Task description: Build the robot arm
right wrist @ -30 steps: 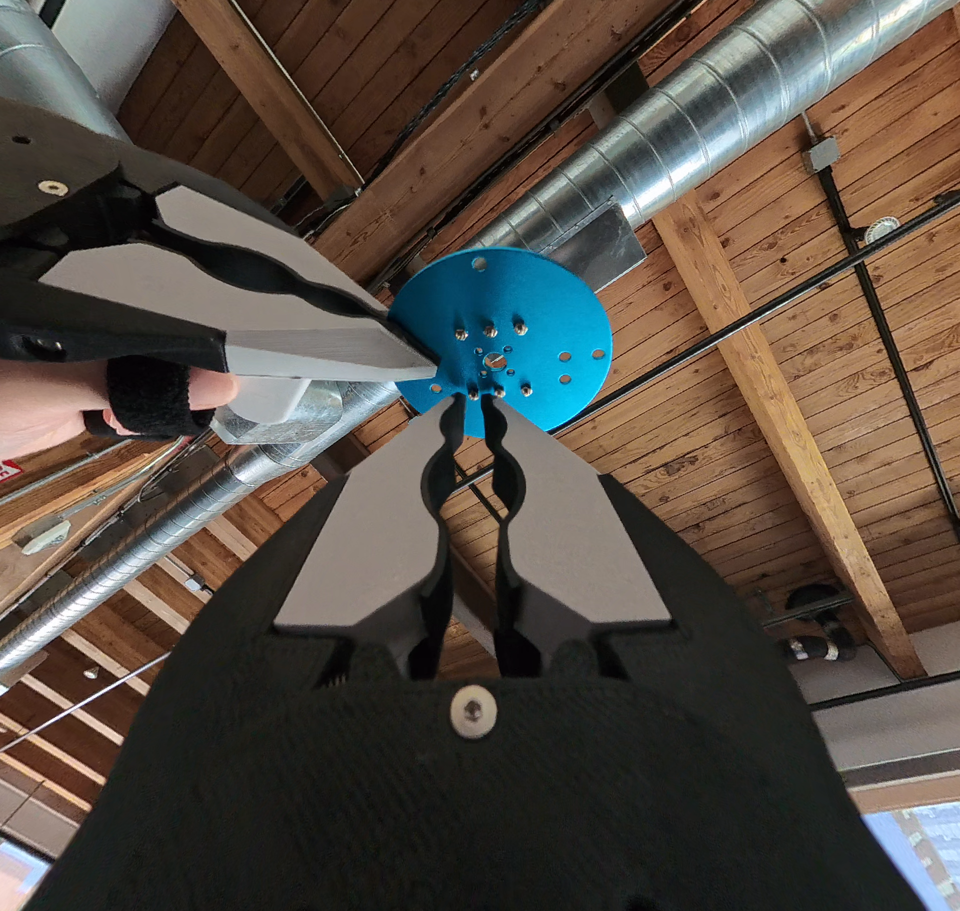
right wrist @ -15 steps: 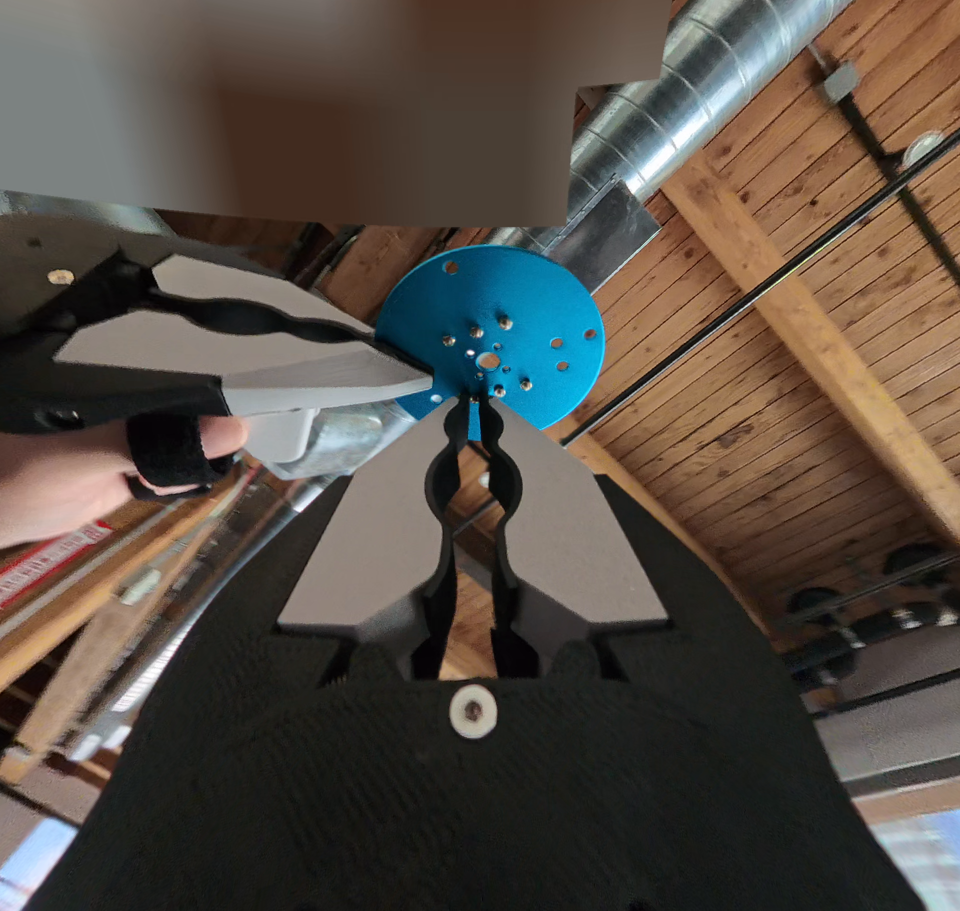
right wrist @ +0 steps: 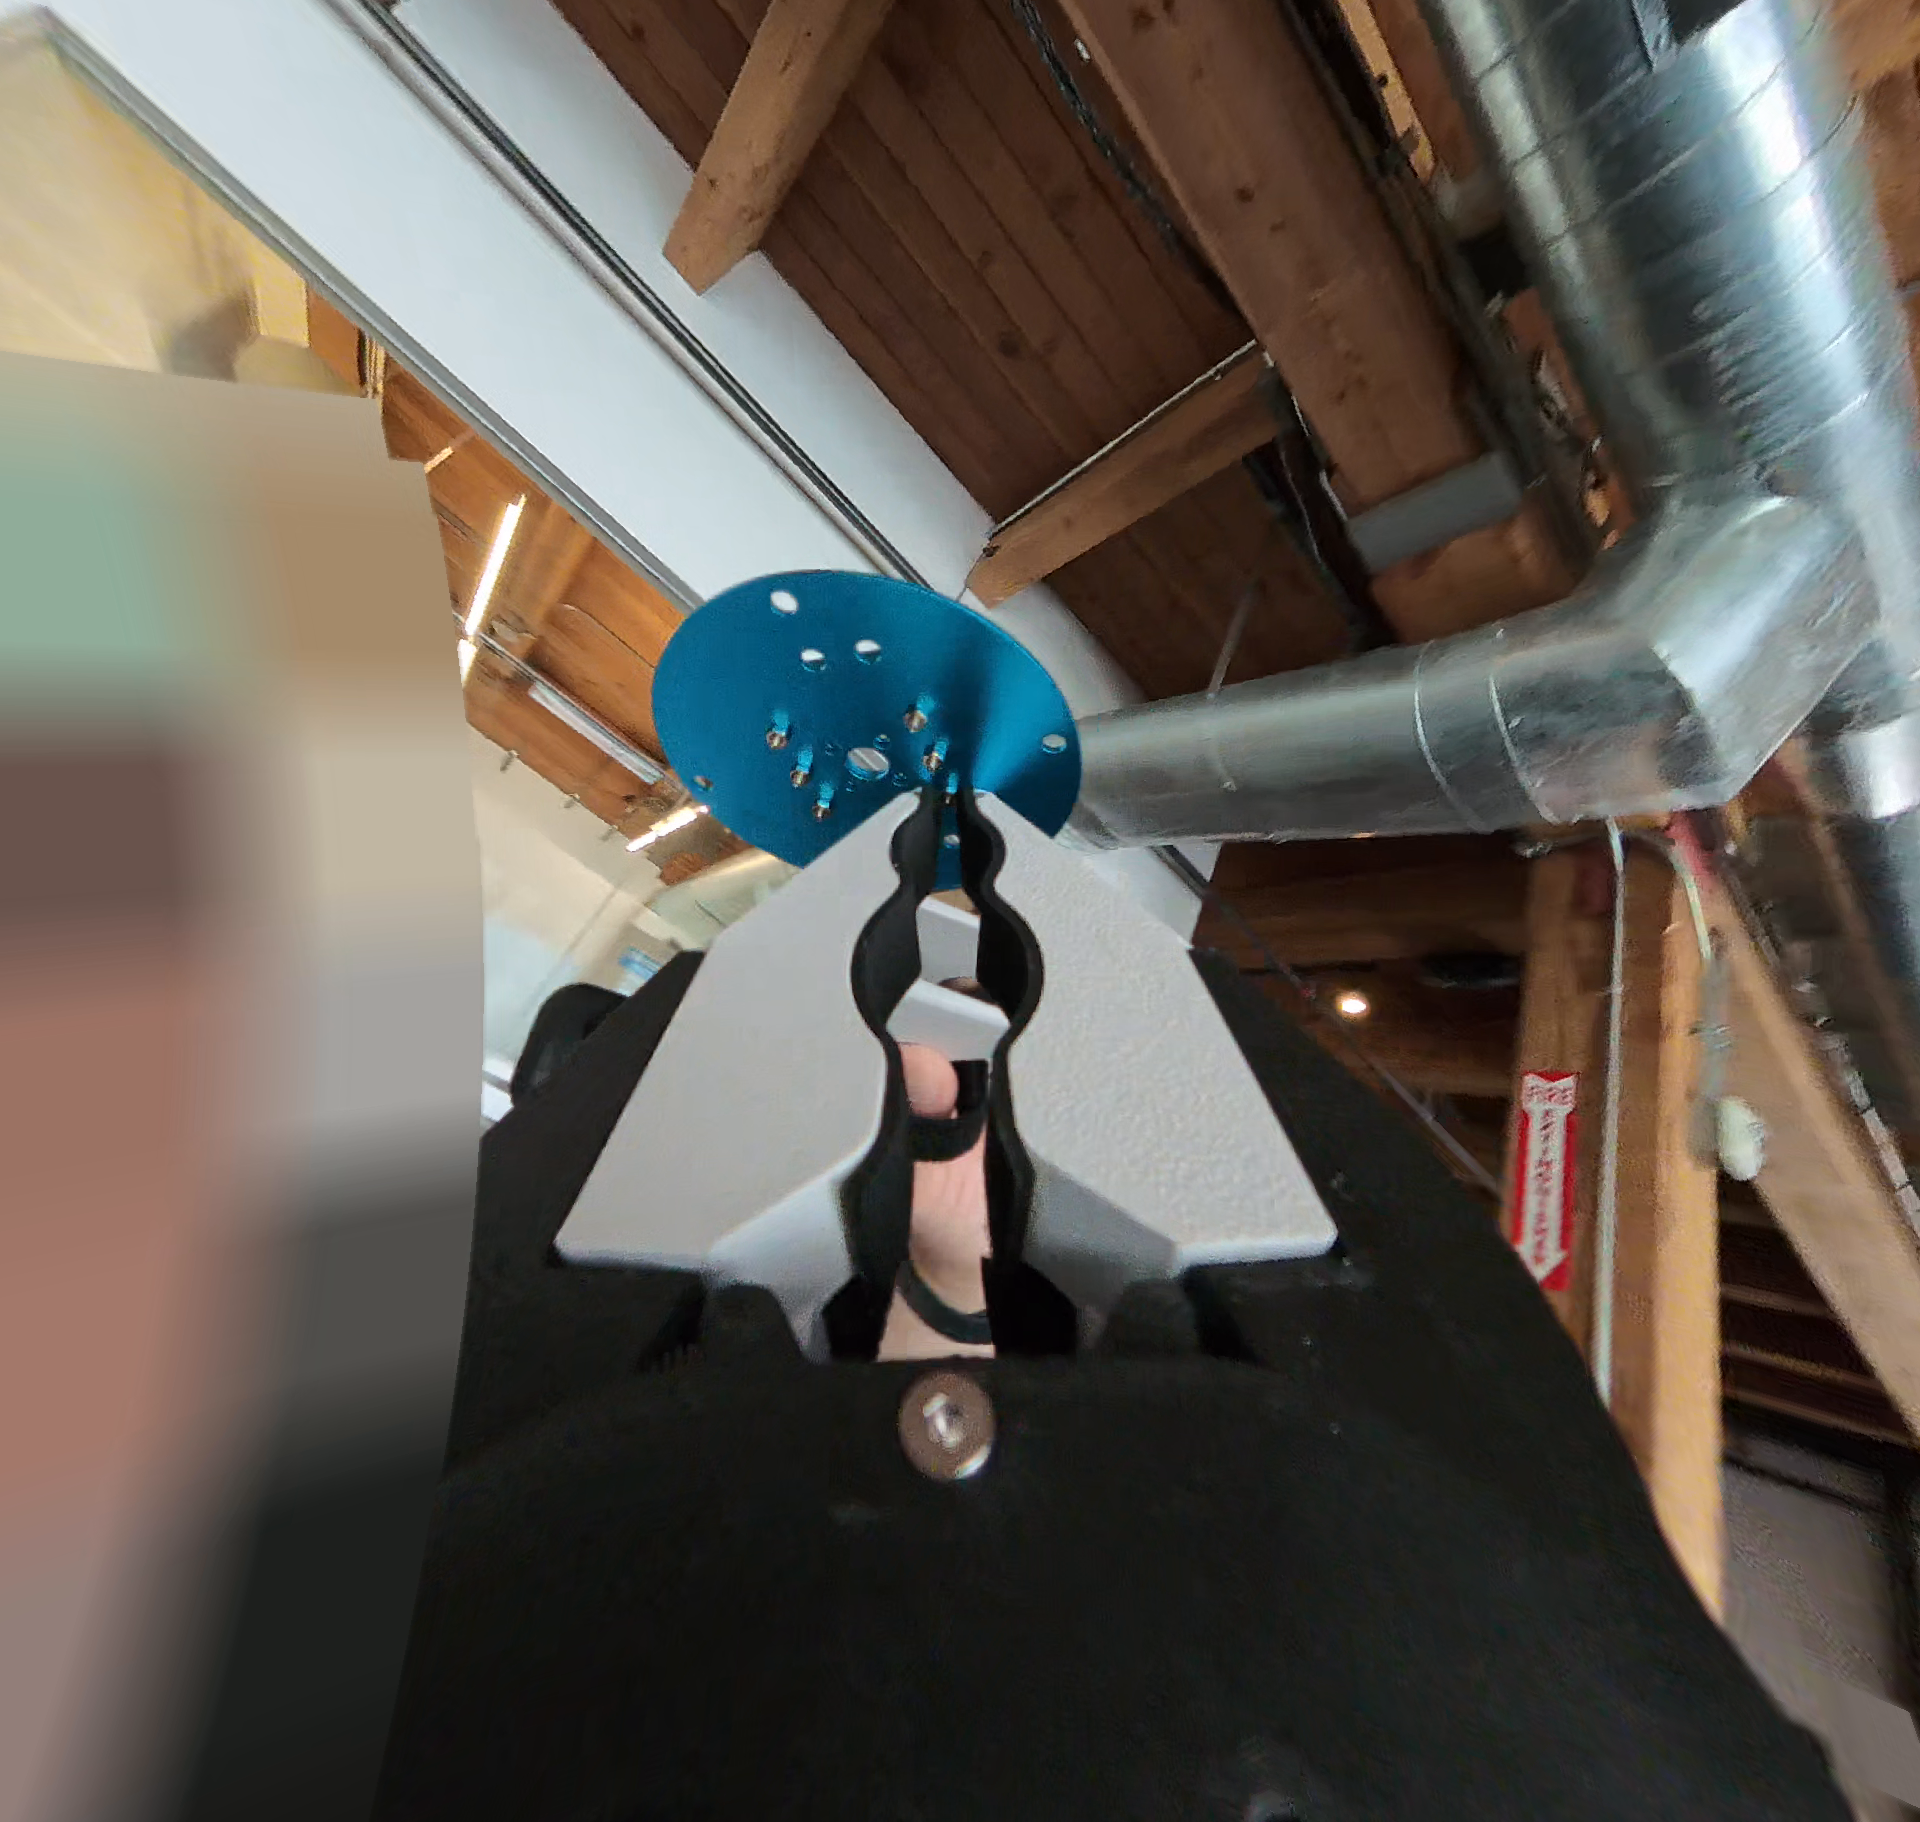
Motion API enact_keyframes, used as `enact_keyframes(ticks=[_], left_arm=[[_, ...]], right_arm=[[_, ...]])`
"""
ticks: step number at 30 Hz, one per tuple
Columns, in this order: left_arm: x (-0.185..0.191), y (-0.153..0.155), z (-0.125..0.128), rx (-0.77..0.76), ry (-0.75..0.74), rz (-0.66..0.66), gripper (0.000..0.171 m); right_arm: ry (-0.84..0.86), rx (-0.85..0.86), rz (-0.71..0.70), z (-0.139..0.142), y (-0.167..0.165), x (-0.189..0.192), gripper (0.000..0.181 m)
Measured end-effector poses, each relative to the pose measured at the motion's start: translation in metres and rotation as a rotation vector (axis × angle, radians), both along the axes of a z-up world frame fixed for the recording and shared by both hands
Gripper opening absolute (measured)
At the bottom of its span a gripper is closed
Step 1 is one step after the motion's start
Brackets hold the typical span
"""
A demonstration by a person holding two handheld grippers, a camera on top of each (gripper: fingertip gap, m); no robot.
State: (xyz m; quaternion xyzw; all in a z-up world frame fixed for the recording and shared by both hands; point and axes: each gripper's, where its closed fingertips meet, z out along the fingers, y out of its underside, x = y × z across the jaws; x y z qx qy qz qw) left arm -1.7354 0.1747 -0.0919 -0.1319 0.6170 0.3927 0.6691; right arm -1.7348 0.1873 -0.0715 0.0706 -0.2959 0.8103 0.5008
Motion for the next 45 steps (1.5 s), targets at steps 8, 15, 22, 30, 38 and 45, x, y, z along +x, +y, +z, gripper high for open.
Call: enact_keyframes(ticks=[8,15,22,30,38,45], left_arm=[[-0.010,0.005,0.010,-0.052,-0.083,0.036,0.000],[-0.010,0.007,0.003,-0.059,-0.086,0.047,0.000],[-0.007,0.002,0.002,-0.072,-0.092,0.033,0.000],[-0.004,-0.003,0.002,-0.066,-0.100,0.011,0.000],[0.000,-0.005,0.001,-0.031,-0.084,-0.008,0.000],[0.002,0.001,-0.001,-0.056,-0.073,0.009,0.000]], right_arm=[[0.214,-0.149,-0.660,-0.008,0.030,0.005,0.009],[0.518,-0.048,-1.549,-0.004,-0.003,-0.007,0.013],[0.556,-0.103,-1.714,0.002,0.004,-0.008,0.005],[0.577,-0.104,-1.618,0.003,-0.001,-0.004,0.002],[0.305,-0.099,-0.787,0.002,-0.002,0.001,0.001],[0.052,-0.023,-0.102,0.000,0.005,0.003,0.001]])
